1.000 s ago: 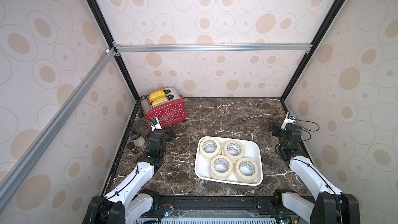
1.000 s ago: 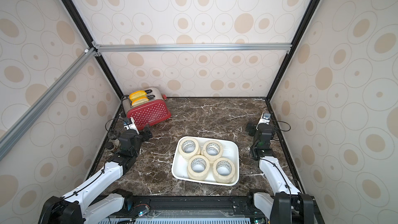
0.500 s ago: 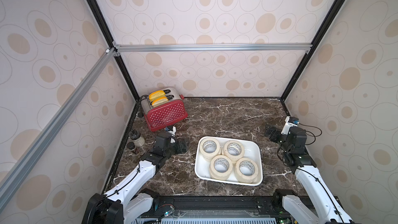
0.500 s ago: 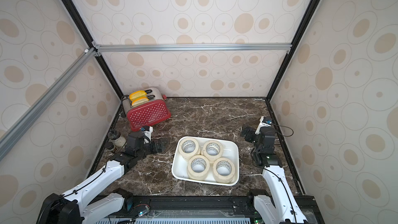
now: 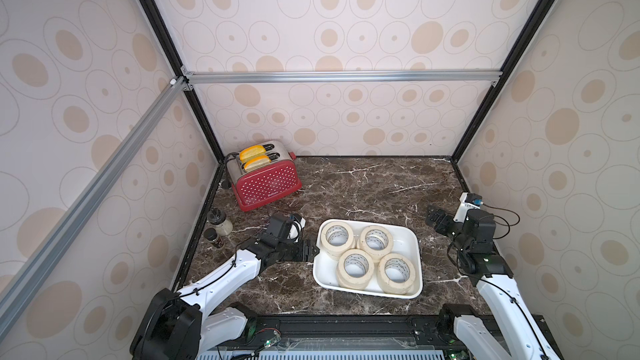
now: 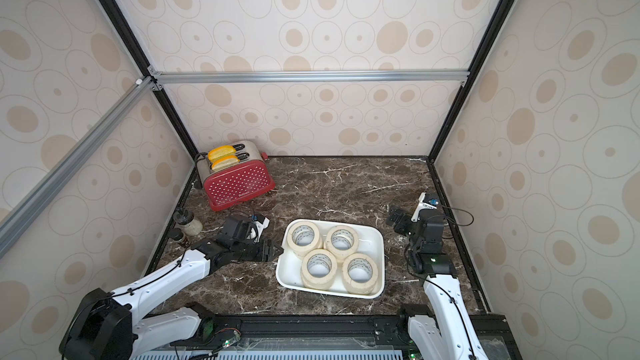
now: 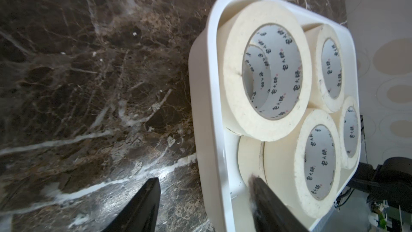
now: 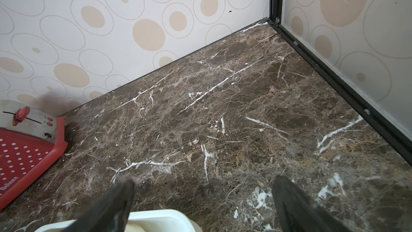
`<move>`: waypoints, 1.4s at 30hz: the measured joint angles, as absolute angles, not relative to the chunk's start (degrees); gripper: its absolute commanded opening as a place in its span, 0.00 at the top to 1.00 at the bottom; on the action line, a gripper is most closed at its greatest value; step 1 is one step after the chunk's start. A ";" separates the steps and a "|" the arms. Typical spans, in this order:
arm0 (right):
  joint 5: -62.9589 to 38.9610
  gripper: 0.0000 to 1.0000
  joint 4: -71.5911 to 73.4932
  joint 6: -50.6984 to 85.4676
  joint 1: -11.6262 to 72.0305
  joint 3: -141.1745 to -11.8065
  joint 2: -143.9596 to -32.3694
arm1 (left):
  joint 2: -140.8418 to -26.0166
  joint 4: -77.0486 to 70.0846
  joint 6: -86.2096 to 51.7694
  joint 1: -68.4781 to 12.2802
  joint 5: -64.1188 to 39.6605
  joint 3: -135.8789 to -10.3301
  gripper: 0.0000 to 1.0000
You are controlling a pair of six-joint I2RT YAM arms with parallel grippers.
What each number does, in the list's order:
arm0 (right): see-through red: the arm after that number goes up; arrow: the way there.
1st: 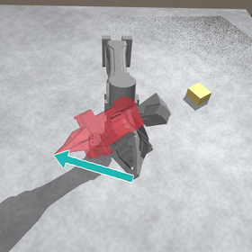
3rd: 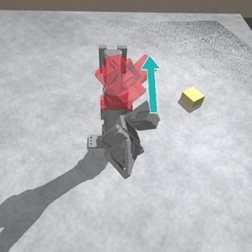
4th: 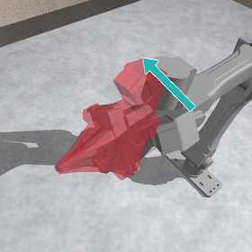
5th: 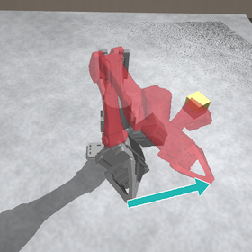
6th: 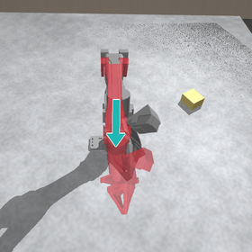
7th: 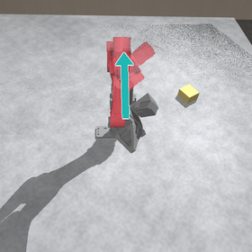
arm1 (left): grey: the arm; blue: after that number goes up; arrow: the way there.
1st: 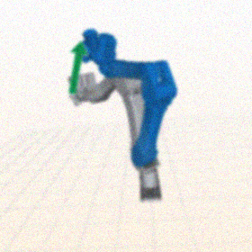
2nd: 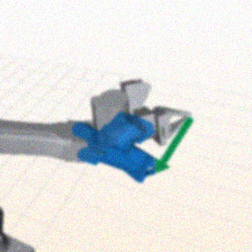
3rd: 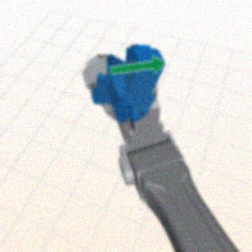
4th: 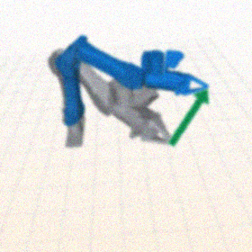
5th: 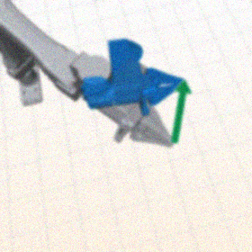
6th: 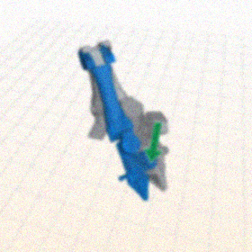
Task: Take out the art tape in the storage box
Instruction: Move the storage box to the center of the board.
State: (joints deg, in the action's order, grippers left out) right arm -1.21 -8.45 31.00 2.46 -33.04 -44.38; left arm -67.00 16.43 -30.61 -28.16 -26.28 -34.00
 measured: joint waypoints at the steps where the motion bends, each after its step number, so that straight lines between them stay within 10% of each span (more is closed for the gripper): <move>1: -1.21 0.00 -8.58 31.03 2.46 -33.04 -44.38 | -68.03 16.49 -30.44 -28.32 -26.68 -34.33 0.39; 14: -1.32 0.00 -8.71 31.18 2.46 -31.70 -44.36 | -77.47 15.40 -30.61 -30.65 -25.56 -37.52 0.61; 24: -1.69 0.00 -8.73 32.12 2.46 -30.65 -42.54 | -81.34 13.08 -34.15 -31.48 -22.85 -40.95 0.98; 42: -4.54 0.00 -9.80 30.61 2.46 -30.46 -41.95 | -81.87 15.81 -35.73 -30.59 -13.76 -43.70 1.00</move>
State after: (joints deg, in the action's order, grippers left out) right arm -4.54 -9.80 30.61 2.46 -30.46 -41.95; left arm -81.87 15.81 -35.73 -30.59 -13.76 -43.70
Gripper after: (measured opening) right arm 0.995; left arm 0.114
